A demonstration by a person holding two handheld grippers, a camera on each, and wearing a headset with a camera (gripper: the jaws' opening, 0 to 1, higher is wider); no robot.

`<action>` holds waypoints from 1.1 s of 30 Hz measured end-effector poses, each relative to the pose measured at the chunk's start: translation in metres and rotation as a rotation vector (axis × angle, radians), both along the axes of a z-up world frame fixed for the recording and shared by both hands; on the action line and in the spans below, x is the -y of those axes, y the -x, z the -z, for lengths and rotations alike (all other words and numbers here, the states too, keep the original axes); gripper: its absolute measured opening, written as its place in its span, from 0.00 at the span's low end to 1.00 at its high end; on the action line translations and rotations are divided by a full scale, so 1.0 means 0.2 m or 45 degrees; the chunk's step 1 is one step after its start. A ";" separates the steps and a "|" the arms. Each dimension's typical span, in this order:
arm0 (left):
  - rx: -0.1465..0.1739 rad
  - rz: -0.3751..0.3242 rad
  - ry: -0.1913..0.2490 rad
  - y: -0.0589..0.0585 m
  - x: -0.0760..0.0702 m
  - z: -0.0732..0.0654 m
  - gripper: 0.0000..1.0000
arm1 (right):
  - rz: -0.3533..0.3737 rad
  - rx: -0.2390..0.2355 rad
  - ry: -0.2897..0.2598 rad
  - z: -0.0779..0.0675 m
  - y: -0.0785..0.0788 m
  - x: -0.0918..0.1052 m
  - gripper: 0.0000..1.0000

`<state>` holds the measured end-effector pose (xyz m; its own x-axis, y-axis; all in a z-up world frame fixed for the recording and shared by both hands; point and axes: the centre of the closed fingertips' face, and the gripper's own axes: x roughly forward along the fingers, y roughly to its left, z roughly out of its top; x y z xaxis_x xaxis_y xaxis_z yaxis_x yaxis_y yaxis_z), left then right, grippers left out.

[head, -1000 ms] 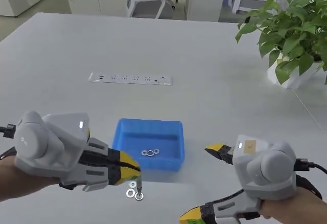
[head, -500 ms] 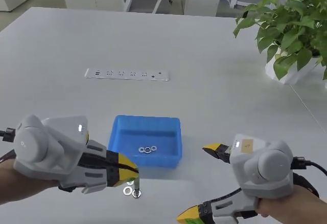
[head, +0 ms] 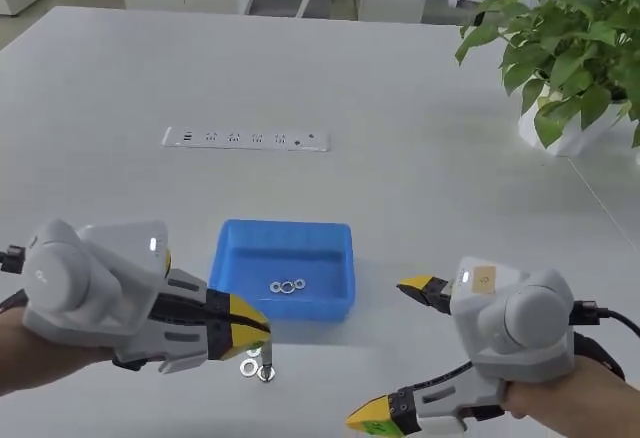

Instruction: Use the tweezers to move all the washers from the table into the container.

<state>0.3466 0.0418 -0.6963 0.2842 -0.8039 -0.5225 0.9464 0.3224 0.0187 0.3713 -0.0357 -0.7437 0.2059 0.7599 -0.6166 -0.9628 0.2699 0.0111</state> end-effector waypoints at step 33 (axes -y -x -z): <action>-0.015 0.031 -0.002 0.03 0.00 0.01 0.05 | -0.056 0.003 -0.023 0.00 0.02 -0.06 0.94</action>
<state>0.3403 0.0416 -0.6975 0.2582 -0.8098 -0.5269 0.9542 0.2990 0.0081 0.3683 -0.0239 -0.7434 0.1736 0.7792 -0.6023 -0.9738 0.2270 0.0130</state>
